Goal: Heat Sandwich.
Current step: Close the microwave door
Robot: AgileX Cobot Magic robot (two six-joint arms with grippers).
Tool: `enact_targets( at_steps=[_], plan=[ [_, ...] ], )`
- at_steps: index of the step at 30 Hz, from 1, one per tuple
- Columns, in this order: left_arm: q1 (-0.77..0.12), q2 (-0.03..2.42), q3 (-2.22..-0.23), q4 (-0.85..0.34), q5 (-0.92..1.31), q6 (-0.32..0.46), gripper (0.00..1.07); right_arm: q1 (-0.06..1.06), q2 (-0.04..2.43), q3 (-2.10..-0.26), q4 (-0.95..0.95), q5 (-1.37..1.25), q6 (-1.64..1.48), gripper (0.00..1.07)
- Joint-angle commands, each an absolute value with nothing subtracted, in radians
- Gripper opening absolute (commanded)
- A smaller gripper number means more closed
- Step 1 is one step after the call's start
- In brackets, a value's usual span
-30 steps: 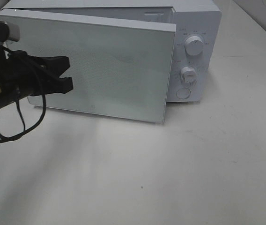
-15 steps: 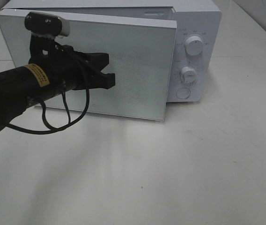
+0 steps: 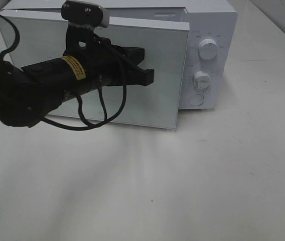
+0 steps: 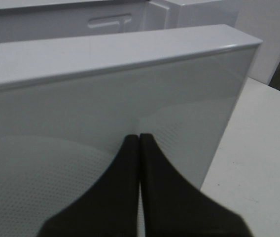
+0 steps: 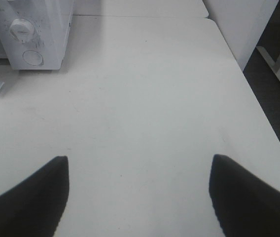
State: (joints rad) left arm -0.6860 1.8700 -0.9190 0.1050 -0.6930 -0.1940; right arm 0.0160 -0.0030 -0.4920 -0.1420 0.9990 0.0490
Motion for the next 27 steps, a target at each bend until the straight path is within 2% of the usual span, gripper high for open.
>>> enact_targets(
  at_steps=[1, 27],
  plan=[
    [-0.700, 1.888, -0.963, 0.086, -0.682, -0.192, 0.00, 0.011, -0.032, -0.493, -0.143, 0.993, 0.039, 0.75],
    [-0.699, 2.040, -1.225, 0.083, -0.544, -0.191, 0.00, 0.011, -0.032, -0.493, -0.143, 0.993, 0.039, 0.75]
  ],
)
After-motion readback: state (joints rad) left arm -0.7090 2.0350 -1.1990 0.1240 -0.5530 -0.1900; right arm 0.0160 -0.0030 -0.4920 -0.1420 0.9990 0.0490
